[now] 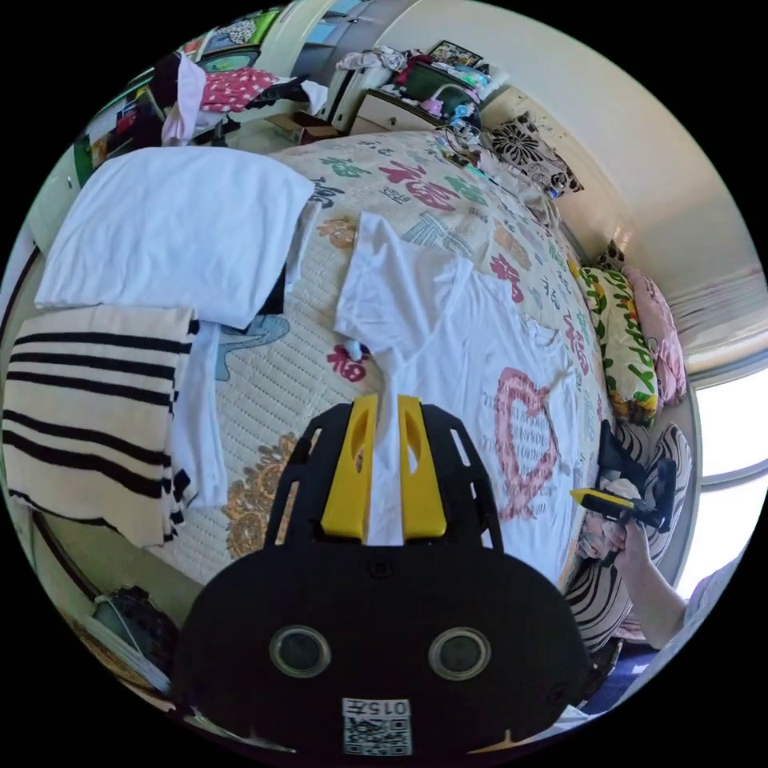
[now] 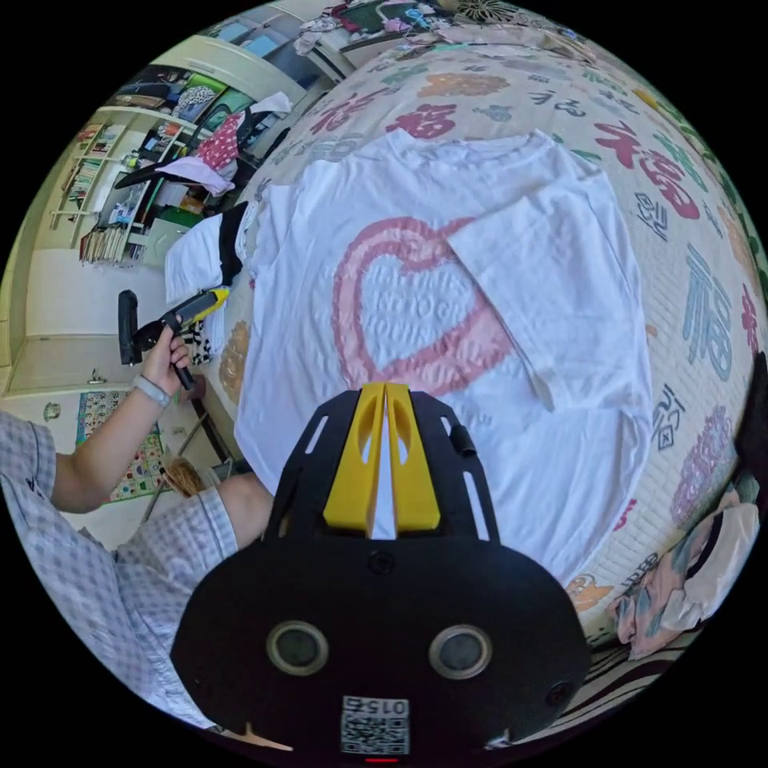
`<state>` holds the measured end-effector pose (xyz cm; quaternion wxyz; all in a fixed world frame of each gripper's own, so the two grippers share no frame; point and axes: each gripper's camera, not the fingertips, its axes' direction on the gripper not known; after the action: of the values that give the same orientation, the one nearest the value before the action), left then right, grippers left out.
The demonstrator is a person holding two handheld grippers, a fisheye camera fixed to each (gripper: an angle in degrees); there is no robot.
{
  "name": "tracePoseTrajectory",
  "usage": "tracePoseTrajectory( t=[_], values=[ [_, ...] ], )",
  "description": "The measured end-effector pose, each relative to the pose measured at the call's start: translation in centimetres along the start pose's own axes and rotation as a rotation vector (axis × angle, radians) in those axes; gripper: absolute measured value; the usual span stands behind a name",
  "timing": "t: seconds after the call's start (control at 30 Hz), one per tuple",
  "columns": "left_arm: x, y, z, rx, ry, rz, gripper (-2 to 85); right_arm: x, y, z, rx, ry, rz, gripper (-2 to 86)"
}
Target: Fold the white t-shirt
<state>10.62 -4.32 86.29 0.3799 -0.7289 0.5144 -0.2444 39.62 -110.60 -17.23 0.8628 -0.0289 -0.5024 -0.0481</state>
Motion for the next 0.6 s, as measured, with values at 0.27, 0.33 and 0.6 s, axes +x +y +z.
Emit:
tracePoseTrajectory(
  t=[0.27, 0.33, 0.6],
  values=[
    [-7.5, -6.3, 1.2, -0.049, 0.097, -0.058, 6.9, -15.2, -20.6, 4.9, 0.054, -0.034, -0.181, 5.2],
    [-8.8, -7.4, 2.2, -0.083, 0.154, -0.063, 6.8, -18.0, -24.4, 6.1, 0.034, -0.012, -0.223, 6.2],
    [-11.7, -9.2, 2.6, -0.119, 0.246, -0.08, 0.4, -25.4, -36.3, 12.8, -0.106, 0.081, -0.222, 10.0]
  ],
)
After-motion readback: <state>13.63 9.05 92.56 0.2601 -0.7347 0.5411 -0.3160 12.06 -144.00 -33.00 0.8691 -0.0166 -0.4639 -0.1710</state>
